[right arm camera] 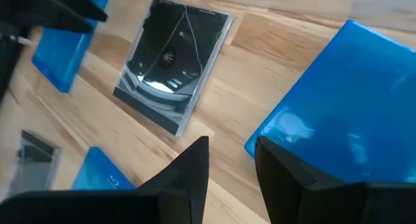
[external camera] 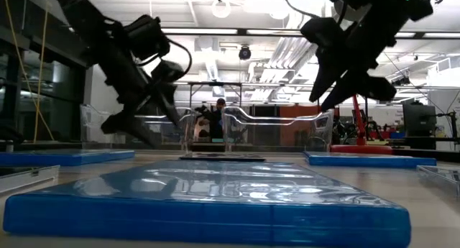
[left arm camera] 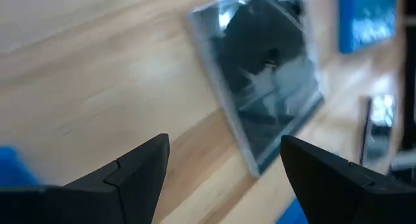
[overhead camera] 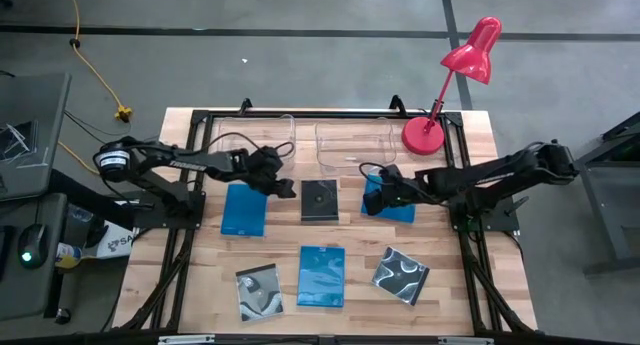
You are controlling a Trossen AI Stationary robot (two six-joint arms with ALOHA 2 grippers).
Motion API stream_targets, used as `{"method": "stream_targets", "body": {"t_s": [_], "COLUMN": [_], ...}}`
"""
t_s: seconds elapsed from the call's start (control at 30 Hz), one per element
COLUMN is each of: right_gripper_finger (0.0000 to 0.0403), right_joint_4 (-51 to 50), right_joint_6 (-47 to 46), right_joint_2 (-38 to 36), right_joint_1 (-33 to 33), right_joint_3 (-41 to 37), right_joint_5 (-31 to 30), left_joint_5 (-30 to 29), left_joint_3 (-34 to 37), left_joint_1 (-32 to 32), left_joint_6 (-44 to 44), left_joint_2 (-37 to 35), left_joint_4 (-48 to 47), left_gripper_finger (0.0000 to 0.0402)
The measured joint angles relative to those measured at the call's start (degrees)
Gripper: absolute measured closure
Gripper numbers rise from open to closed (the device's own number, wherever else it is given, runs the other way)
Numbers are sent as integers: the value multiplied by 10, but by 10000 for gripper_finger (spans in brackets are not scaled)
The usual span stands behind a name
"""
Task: Pick & place jewel cases by type
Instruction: Put the top black CD case into the right transparent bin
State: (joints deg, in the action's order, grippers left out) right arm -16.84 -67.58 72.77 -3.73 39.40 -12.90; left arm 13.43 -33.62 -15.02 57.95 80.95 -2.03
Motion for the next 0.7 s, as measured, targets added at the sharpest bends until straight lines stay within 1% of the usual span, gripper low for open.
{"method": "stream_targets", "body": {"t_s": [0.17,0.3,0.43,0.53,0.6,0.7], "right_gripper_finger": [295,295,295,295,295,295], "right_joint_4": [68,113,141,155,157,160], "right_joint_6": [-16,-19,-30,-32,-31,-31], "right_joint_2": [0,0,0,0,0,0], "right_joint_1": [2,8,13,15,15,15], "right_joint_3": [-40,-66,-86,-94,-94,-94], "right_joint_5": [-6,-5,-4,-3,-4,-4], "left_joint_5": [-57,-77,-78,-78,-75,-72], "left_joint_3": [12,12,12,12,10,-2], "left_joint_1": [33,43,46,54,56,60], "left_joint_6": [58,74,92,125,148,169], "left_joint_2": [0,0,19,50,66,91], "left_joint_4": [25,31,45,75,111,130], "left_gripper_finger": [110,110,110,110,110,110]}}
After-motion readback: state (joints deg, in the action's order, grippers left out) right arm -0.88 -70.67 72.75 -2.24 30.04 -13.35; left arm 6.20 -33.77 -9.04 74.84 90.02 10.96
